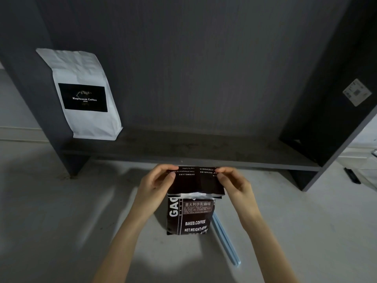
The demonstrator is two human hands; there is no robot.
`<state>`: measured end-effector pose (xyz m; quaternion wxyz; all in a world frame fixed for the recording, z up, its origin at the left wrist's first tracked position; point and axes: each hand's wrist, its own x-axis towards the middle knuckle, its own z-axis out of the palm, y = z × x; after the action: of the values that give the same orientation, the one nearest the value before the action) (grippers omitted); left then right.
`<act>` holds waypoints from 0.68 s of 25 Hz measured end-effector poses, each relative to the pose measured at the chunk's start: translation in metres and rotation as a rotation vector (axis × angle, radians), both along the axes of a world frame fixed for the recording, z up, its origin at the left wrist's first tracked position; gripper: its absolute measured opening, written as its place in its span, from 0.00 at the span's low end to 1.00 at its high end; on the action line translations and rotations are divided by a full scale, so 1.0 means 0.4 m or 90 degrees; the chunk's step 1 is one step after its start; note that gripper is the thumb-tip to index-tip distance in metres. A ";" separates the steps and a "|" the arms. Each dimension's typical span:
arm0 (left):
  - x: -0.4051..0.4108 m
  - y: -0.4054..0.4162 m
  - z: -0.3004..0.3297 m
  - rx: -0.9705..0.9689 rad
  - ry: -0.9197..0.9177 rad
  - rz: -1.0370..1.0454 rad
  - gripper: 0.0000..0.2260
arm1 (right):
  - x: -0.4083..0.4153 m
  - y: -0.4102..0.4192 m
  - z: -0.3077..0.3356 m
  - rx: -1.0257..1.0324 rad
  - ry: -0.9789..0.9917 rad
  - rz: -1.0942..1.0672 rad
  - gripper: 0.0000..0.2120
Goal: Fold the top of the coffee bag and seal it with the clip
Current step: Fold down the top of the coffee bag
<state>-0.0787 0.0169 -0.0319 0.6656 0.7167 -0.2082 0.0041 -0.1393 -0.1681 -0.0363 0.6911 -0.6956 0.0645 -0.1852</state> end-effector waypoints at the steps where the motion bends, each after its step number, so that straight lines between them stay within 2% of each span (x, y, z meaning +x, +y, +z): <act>1: -0.002 0.001 -0.003 -0.004 0.009 -0.016 0.13 | 0.000 0.002 -0.002 0.004 -0.002 0.015 0.12; 7: -0.010 0.004 -0.035 -0.024 0.087 -0.047 0.23 | 0.008 0.005 -0.023 -0.001 0.043 0.042 0.18; 12: -0.011 0.005 -0.063 -0.013 0.116 -0.044 0.16 | 0.005 0.000 -0.046 -0.006 0.076 0.026 0.15; 17: -0.014 0.007 -0.079 -0.001 0.101 0.011 0.12 | 0.006 -0.001 -0.067 -0.003 0.081 -0.052 0.09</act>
<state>-0.0844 0.0196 -0.0634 0.6806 0.7158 -0.1490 -0.0468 -0.1369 -0.1684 -0.0631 0.6756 -0.7045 0.1364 -0.1690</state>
